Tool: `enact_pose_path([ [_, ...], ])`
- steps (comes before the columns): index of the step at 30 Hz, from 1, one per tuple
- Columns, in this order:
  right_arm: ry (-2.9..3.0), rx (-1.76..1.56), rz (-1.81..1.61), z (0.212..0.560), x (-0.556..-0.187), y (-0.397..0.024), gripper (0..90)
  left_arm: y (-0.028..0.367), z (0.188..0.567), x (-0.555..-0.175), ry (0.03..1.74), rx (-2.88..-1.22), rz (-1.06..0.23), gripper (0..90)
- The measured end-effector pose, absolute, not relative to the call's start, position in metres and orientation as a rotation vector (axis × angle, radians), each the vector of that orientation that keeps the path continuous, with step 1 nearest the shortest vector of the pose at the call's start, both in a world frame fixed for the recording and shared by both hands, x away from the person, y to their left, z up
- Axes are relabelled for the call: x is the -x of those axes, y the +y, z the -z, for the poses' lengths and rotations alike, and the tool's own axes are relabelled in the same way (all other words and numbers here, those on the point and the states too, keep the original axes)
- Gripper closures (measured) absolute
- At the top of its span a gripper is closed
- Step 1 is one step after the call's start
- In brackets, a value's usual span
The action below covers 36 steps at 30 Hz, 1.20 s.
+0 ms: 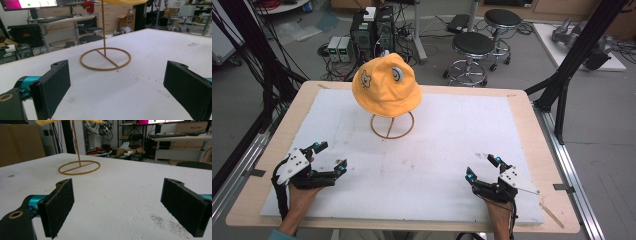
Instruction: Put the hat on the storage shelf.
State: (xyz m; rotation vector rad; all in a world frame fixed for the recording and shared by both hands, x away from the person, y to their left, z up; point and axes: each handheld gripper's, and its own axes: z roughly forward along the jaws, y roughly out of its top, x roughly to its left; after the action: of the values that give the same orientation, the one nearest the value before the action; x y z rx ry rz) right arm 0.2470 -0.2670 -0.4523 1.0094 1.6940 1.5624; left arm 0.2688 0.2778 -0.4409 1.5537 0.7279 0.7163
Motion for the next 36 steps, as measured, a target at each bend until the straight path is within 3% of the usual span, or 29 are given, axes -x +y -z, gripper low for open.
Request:
enact_pose_path([
  [36,1.685,-1.021,-1.572,0.4526,-0.2464,-0.2681,10.4,0.2834,0.4528,-0.2647,0.759,-1.493,-0.723,7.5],
])
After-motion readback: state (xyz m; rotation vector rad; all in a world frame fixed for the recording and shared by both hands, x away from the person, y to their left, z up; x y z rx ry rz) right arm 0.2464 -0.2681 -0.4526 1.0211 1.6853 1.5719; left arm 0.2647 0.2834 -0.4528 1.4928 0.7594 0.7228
